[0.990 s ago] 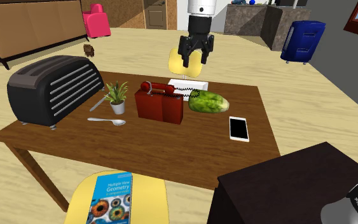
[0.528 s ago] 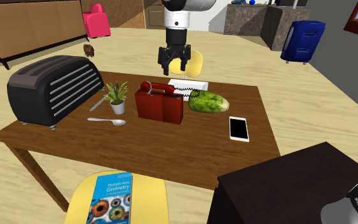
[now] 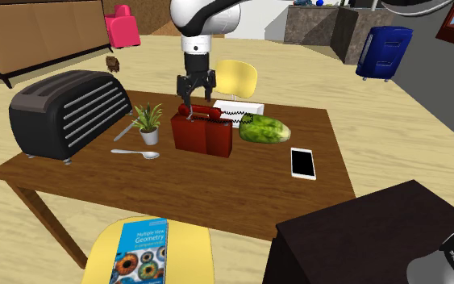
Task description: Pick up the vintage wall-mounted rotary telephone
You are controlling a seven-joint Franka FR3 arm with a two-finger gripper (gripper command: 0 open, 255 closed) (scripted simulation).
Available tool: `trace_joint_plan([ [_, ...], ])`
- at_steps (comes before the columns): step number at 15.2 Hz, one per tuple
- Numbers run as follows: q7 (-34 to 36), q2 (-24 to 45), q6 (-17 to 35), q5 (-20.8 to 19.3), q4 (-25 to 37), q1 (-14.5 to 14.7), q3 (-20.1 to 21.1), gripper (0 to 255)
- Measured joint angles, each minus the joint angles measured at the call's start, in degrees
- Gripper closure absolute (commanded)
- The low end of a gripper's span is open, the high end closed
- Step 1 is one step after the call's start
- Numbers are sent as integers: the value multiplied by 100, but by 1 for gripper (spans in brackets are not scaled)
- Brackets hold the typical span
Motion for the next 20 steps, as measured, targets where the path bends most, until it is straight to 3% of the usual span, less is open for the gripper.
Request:
trace_joint_plan([
  [7,-19,289,338,-44,-57,28,-26,0],
  [8,-19,302,356,-46,-62,29,-28,255],
  [20,-7,291,298,-44,-19,41,-24,255],
])
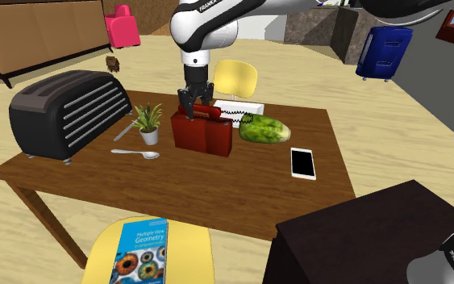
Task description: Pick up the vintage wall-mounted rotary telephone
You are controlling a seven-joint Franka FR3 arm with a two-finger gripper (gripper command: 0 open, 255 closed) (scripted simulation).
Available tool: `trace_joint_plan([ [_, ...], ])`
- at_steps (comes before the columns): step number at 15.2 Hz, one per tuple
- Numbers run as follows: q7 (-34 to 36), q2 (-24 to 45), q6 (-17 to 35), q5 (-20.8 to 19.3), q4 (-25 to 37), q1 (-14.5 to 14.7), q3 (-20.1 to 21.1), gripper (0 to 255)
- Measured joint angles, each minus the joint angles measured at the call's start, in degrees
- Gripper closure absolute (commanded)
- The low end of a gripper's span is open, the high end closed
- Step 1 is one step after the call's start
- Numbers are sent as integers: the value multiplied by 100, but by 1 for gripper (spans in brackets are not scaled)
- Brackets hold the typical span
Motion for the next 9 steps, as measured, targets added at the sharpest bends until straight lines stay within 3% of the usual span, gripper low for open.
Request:
trace_joint_plan([
  [9,0,-221,-521,34,299,-6,26,255],
])
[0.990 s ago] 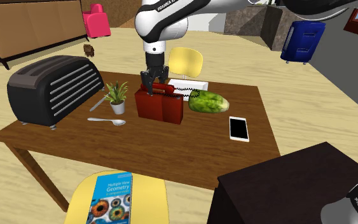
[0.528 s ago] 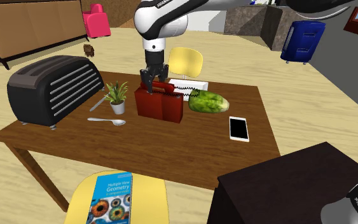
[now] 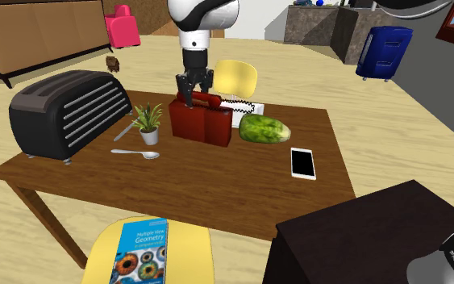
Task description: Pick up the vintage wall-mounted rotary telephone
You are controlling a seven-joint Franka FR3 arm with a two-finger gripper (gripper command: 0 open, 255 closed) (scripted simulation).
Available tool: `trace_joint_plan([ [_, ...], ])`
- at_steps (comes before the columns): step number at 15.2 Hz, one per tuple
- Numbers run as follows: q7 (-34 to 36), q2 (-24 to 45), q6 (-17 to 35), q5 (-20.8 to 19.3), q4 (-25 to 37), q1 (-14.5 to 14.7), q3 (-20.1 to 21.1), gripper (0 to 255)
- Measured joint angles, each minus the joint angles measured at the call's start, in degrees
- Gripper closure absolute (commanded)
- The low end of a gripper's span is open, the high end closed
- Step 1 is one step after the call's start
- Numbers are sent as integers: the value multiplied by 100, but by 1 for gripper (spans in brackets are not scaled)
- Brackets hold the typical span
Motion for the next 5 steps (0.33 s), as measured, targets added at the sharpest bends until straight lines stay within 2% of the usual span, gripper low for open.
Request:
trace_joint_plan([
  [5,7,-103,-282,14,182,4,12,255],
])
